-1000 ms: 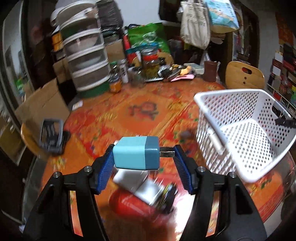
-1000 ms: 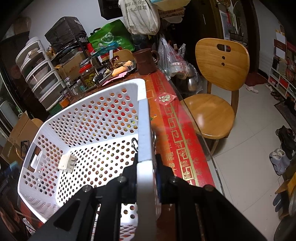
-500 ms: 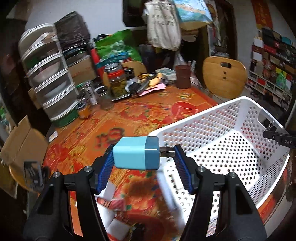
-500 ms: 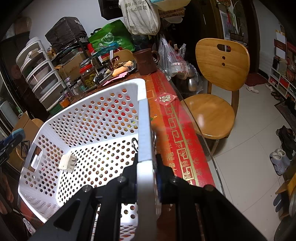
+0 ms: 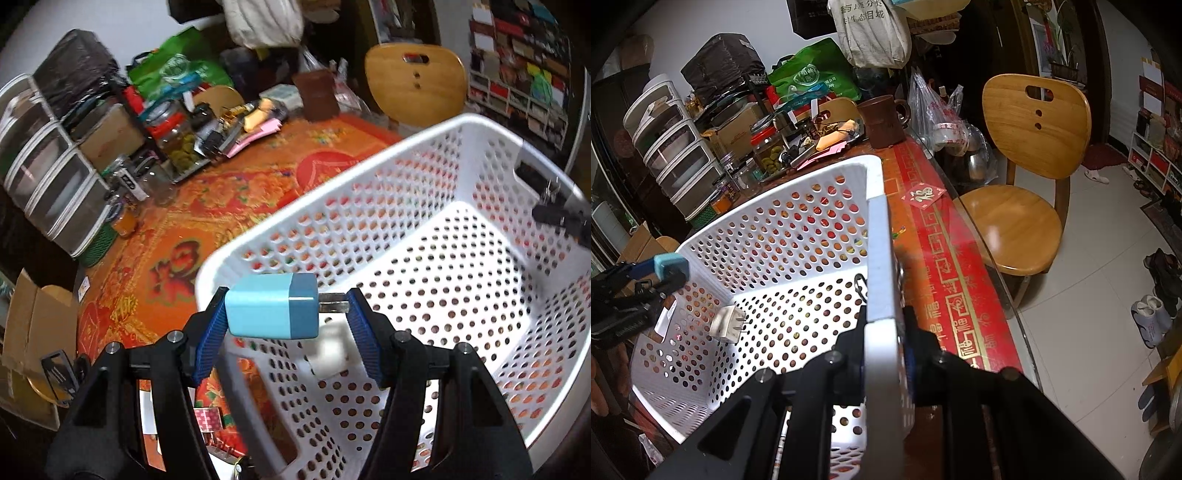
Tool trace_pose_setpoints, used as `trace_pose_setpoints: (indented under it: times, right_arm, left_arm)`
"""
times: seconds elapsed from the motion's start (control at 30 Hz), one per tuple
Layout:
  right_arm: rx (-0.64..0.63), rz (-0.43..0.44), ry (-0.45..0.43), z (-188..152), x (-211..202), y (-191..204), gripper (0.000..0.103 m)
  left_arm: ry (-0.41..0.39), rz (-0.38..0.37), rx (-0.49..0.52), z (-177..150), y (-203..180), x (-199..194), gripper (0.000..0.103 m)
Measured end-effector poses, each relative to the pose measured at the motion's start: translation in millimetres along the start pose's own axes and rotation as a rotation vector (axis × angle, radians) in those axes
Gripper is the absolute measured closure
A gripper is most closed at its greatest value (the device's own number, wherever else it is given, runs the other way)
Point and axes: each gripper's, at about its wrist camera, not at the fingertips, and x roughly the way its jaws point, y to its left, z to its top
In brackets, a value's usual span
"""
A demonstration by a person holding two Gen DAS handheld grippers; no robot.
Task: Organize rigid objects
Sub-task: 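Carry the teal charger into the basket and open the left tool, then grasp the small white cube charger with printed text using the left tool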
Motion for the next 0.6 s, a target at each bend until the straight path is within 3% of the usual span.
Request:
trace_pose_setpoints:
  times: [0.2, 0.27, 0.37, 0.5, 0.57, 0.6]
  right_arm:
    - [0.001, 0.000, 0.001, 0.0, 0.3, -1.6, 0.087]
    - [0.000, -0.002, 0.003, -0.2, 0.6, -2.1, 0.087]
    - [0.003, -0.002, 0.003, -0.5, 1.0, -3.1, 0.087]
    - [0.003, -0.004, 0.005, -1.6, 1.1, -2.1, 0.087]
    - [0.000, -0.004, 0.005, -2.6, 0.8, -1.6, 0.087]
    - [-0.002, -0.005, 0.005, -2.4, 0.7, -1.3, 0.087]
  left_arm:
    - [0.003, 0.018, 0.065, -1.5, -15.0, 4.3, 0.042]
    - [-0.007, 0.009, 0.056, -3.4, -12.9, 2.6, 0.035]
    - [-0.069, 0.011, 0.012, -8.7, 0.4, -14.4, 0.020]
    - [-0.170, 0.018, -0.113, -30.9, 43.5, -53.8, 0.014]
    - [-0.190, 0.067, -0.184, -50.5, 75.5, -66.5, 0.001]
    - [-0.186, 0.088, -0.221, -61.3, 91.9, -68.5, 0.001]
